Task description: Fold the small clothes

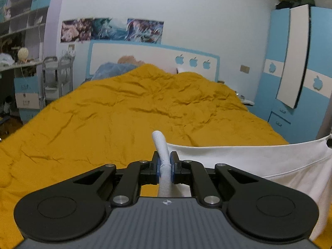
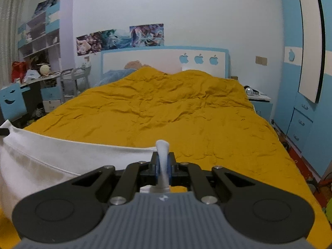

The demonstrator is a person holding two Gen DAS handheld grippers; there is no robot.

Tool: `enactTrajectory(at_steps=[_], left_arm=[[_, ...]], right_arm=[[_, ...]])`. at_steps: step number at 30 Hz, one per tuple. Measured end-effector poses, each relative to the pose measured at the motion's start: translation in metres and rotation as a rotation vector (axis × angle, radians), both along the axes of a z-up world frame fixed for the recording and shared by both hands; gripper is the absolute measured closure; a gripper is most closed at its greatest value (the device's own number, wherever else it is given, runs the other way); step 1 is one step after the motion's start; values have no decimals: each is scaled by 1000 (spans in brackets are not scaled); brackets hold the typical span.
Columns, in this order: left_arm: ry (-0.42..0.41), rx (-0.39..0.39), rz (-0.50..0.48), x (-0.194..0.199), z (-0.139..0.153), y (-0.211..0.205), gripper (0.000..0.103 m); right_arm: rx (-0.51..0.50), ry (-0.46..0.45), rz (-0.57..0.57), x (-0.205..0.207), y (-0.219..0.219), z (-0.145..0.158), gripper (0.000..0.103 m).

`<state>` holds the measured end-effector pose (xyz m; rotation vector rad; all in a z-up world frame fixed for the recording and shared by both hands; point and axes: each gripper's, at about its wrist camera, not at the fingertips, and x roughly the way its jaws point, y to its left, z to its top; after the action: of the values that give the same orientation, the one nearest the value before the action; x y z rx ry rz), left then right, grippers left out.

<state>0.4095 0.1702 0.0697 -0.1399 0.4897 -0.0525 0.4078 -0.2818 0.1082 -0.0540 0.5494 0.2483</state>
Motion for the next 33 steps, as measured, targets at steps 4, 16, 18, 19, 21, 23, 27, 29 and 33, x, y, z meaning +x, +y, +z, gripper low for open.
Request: enactTrajectory(at_steps=[4,16,18,19,21,23,27,29,33], left_arm=[[81,19,17,32,-40,1,93],[232,98,25,81,-130,2,93],[245,105,30,87,-138,2,93],[254,105,35,88,-143,3,93],[273,106,41,94,-151,5,92],[293,106,52,98,-158,7,92],[313,113,76,101,-162,10,83],[323,129,102,102,-158,11,77],[335,128,105,92,-145,21,72]], right_arm=[[15,58,-19,46,6,-42,102],[-23,237,-65,139,23,-180,102],[-31,251,-71,148,24,-195,102],[-32,258,-74,151,24,-201,102],[-28,274,-80,157,24,-213,102],[-27,292,-88,164,24,-225,102],[-20,330,-114,173,23,-240,102],[-29,341,-132,174,24,-242,98],[-72,357,-215,173,18,-233,75]])
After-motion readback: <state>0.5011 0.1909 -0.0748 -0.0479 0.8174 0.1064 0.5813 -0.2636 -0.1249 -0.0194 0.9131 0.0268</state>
